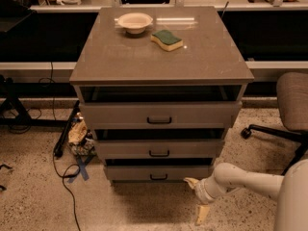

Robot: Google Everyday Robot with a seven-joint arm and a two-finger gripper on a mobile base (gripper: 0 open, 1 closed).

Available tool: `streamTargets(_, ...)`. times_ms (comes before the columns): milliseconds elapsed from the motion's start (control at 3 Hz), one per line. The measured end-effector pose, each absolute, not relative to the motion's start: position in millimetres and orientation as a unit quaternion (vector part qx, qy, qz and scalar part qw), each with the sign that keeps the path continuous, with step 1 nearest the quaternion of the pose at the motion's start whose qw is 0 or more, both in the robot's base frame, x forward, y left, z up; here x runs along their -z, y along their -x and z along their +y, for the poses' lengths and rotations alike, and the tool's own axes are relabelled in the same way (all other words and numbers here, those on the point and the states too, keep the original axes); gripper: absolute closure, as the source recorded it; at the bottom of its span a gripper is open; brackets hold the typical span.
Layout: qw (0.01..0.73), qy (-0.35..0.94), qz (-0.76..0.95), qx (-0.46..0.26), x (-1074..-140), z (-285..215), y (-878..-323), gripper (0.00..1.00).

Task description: Open bottom drawer

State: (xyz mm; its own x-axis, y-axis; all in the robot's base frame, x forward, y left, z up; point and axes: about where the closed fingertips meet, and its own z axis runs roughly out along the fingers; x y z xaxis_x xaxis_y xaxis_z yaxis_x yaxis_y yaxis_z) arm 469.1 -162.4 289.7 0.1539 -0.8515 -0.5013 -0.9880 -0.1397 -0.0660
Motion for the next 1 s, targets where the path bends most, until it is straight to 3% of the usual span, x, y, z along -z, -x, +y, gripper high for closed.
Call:
streamTargets(667, 0.206, 0.741, 0.634, -0.084, -229, -179, -546, 0.0)
streamTargets(1000, 0.207, 0.741, 0.634, -0.084, -228, -178, -546, 0.0)
